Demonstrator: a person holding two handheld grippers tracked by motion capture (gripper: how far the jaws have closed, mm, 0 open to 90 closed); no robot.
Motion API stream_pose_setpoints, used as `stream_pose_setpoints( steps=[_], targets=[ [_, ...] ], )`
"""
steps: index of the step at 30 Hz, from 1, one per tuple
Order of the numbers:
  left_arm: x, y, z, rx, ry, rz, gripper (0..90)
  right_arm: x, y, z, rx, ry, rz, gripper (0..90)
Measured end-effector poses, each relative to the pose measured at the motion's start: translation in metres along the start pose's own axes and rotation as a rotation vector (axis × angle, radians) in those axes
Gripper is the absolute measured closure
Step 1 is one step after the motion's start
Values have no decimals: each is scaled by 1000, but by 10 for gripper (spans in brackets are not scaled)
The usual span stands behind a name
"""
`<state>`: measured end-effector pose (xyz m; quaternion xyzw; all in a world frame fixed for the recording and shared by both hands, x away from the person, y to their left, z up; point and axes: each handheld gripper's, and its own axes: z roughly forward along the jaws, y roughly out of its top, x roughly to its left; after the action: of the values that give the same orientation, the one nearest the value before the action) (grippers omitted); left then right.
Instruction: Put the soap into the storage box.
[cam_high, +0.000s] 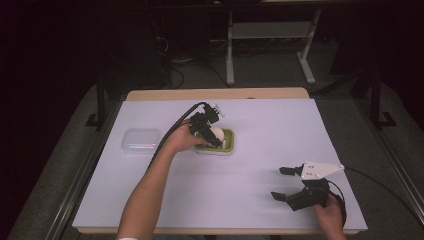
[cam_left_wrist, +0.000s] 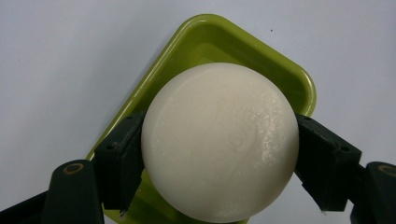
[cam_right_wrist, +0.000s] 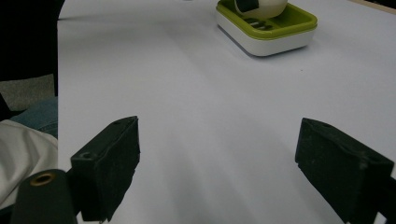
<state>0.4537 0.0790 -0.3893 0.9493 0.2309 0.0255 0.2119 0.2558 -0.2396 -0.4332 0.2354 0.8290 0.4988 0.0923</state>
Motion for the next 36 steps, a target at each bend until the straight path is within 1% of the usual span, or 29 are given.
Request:
stream_pose_setpoints(
  steps=[2, 4, 10, 16, 20, 24, 28, 30, 34, 36],
  targets=[
    [0, 1, 1, -9, 1, -5, 248, 0, 0, 0, 0, 0, -1, 130],
    [0, 1, 1, 0, 7, 5, 248, 0, 0, 0, 0, 1, -4, 130],
    [2, 1, 0, 0, 12, -4, 248, 0, 0, -1, 0, 2, -4, 131],
    [1, 1, 3, 17, 5, -1, 247, 0, 0, 0, 1, 3, -6, 131],
    [0, 2, 5, 19, 3, -4, 247, 0, 0, 0, 1, 4, -9, 131],
    [1, 2, 6, 24, 9, 7, 246, 1, 0, 0, 3, 7, -9, 130],
    [1, 3, 7, 27, 11, 3, 246, 0, 0, 0, 3, 8, -9, 130],
    [1, 2, 7, 31, 4, 4, 246, 0, 0, 0, 3, 8, -9, 131],
    [0, 2, 9, 44, 16, 6, 249, 1, 0, 1, 4, 9, -11, 130],
    [1, 2, 9, 40, 14, 4, 248, 1, 0, 1, 5, 9, -11, 130]
  ],
)
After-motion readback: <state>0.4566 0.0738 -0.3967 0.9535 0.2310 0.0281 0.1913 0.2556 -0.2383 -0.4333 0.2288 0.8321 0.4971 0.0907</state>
